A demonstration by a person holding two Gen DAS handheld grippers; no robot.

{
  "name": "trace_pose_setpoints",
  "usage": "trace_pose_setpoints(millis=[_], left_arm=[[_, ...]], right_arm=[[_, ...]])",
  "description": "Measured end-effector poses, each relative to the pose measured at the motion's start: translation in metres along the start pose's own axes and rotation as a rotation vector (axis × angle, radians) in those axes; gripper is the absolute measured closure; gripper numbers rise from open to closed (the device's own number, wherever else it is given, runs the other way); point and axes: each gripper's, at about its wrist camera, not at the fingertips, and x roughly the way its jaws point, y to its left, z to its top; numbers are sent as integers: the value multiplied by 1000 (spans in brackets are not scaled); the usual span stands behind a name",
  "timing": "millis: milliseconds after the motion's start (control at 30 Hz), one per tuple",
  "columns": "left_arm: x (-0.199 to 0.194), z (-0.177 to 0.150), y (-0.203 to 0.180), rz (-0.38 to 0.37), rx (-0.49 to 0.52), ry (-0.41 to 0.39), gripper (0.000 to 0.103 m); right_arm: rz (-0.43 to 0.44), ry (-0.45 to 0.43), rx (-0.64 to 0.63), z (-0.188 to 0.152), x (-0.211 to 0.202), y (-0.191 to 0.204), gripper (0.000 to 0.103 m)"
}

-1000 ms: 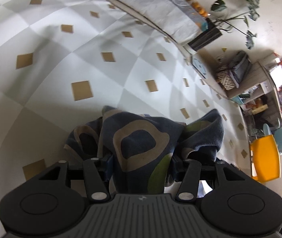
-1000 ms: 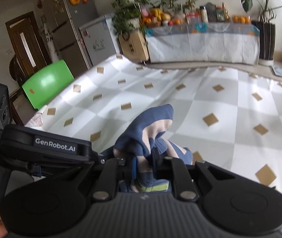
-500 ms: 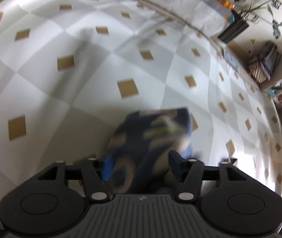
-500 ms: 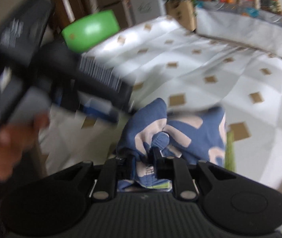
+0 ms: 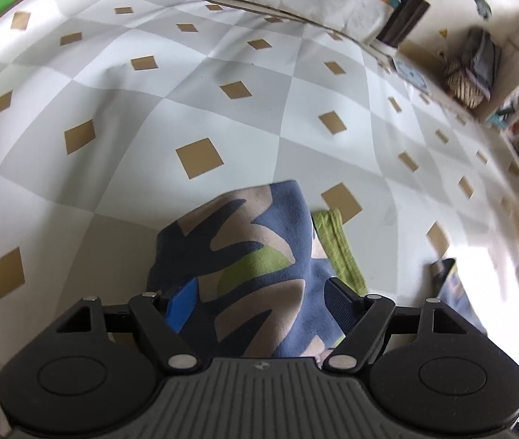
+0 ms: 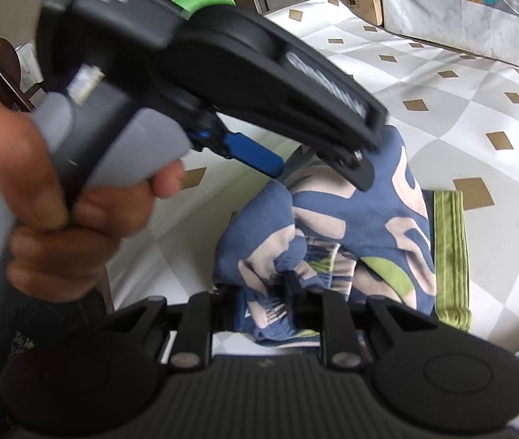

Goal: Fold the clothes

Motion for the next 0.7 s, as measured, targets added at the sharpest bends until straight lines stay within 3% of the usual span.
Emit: trace_pose_setpoints(millis=[133,200,300,467,700], left_arm=[[18,-6,-3,25,13,62,23],[22,-8,1,23,-14,64,24],[20,-7,12,-7,-85,66,40],[16,-9,18,-32,-127,66,49],[9,-9,29,-47,-196,67,54]], right_arm=[[8,6,10,-1,-3,-2,81],[5,10,23,0,-6,-6,70],[-10,4,57,1,-15,-15,56],[-22,-13,148,-1,-25,-33,49],[-17,22,108,2,-10,-28,44]])
